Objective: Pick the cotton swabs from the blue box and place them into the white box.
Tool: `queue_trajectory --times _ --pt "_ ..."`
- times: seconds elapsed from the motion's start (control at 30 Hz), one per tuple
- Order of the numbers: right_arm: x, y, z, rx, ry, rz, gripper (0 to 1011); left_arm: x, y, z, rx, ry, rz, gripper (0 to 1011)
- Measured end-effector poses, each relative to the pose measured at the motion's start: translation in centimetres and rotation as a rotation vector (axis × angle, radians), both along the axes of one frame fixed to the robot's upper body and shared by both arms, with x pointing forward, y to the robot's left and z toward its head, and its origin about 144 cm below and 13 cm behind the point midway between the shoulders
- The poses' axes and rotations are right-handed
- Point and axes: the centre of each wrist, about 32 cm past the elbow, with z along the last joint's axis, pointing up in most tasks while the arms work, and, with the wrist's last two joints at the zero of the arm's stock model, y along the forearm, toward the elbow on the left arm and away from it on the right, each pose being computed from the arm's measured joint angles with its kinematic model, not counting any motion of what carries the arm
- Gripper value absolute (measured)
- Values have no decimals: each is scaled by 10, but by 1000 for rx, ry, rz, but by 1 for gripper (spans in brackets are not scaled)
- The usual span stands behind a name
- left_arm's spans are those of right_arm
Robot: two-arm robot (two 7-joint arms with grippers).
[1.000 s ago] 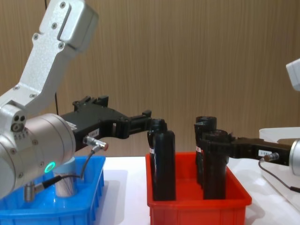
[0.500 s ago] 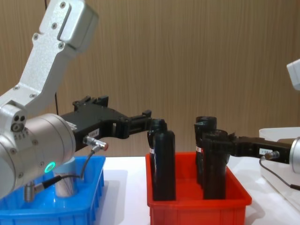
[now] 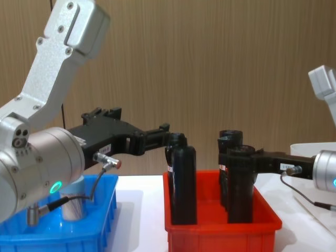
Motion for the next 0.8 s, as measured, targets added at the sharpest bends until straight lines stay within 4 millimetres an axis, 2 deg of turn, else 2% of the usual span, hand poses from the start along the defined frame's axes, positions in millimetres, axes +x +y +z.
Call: queue_trajectory --times 0.13,0.23,0.33,0.37,0.43,0.5,0.8 --pt "5 3 2 0 0 5 930 0 0 0 0 0 0 1004" --pt "7 4 1 0 2 5 816 0 0 0 0 0 0 1004" --pt "10 5 2 -1 2 4 765 0 0 0 0 0 0 1004" --pt "11 5 2 -1 2 3 708 0 0 0 0 0 0 1004" --pt "12 6 2 -1 3 2 674 0 0 0 0 0 0 1004" --pt "13 6 2 -1 3 0 591 0 0 0 0 0 0 1004" --pt "16 8 6 -1 -5 -8 539 0 0 0 0 0 0 1004"
